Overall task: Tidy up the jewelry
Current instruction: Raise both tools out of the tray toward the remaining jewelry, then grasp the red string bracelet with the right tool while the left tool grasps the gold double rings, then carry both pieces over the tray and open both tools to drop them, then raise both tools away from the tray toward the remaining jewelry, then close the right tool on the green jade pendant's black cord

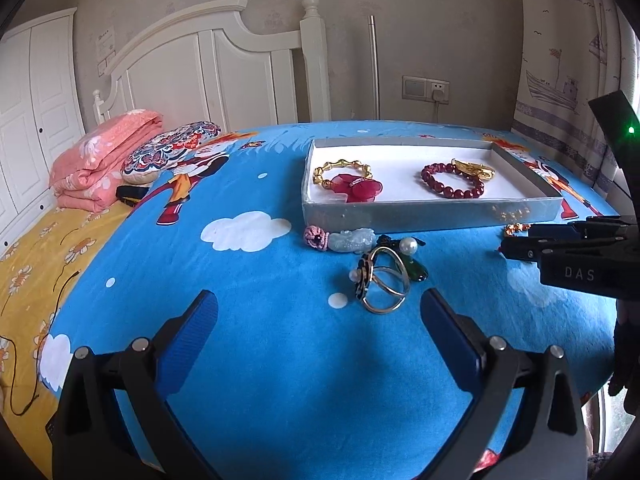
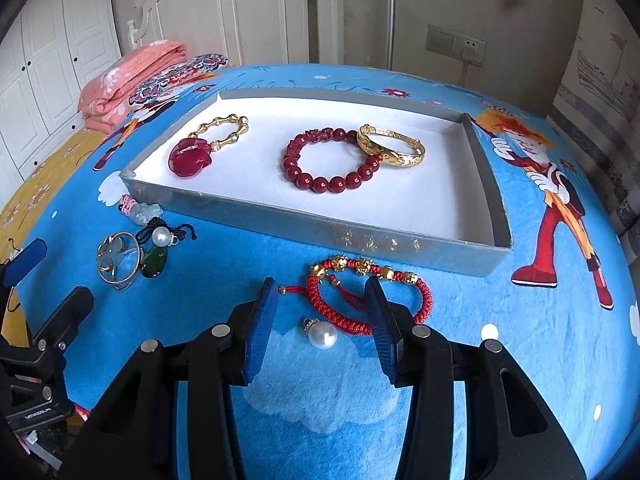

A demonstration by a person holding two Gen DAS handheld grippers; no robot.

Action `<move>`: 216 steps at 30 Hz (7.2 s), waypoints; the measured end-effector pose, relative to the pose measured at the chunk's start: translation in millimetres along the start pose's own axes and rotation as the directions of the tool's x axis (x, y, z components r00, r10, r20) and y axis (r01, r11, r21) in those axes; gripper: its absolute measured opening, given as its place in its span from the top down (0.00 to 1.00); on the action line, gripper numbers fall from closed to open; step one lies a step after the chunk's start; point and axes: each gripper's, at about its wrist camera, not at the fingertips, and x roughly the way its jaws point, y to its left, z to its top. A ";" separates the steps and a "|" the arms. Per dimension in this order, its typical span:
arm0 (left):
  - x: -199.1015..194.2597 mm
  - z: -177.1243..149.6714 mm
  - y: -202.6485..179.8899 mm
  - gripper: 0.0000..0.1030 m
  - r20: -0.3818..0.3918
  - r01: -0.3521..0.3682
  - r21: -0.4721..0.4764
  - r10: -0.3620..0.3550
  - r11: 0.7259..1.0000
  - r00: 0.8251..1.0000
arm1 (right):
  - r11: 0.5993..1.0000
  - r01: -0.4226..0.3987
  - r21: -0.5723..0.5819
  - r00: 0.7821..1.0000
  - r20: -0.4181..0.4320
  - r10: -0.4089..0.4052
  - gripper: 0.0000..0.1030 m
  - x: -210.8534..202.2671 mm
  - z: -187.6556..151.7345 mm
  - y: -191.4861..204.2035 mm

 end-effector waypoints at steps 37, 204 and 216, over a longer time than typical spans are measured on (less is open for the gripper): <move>41.3 12.5 -24.6 0.83 -0.106 0.088 0.012 -0.086 0.996 0.991 | 0.998 0.026 0.065 0.975 0.219 -0.039 0.94 -47.2 -34.4 -21.1; -11.2 -20.4 36.8 0.08 0.041 -0.135 0.009 0.134 0.991 0.990 | 0.994 -0.101 -0.035 0.993 0.050 0.102 0.57 -4.4 -10.2 98.8; -10.9 -19.3 55.4 0.08 0.033 -0.143 -0.027 0.143 0.989 0.989 | 0.987 -0.118 -0.108 0.990 0.067 0.126 0.80 -8.1 -15.7 108.8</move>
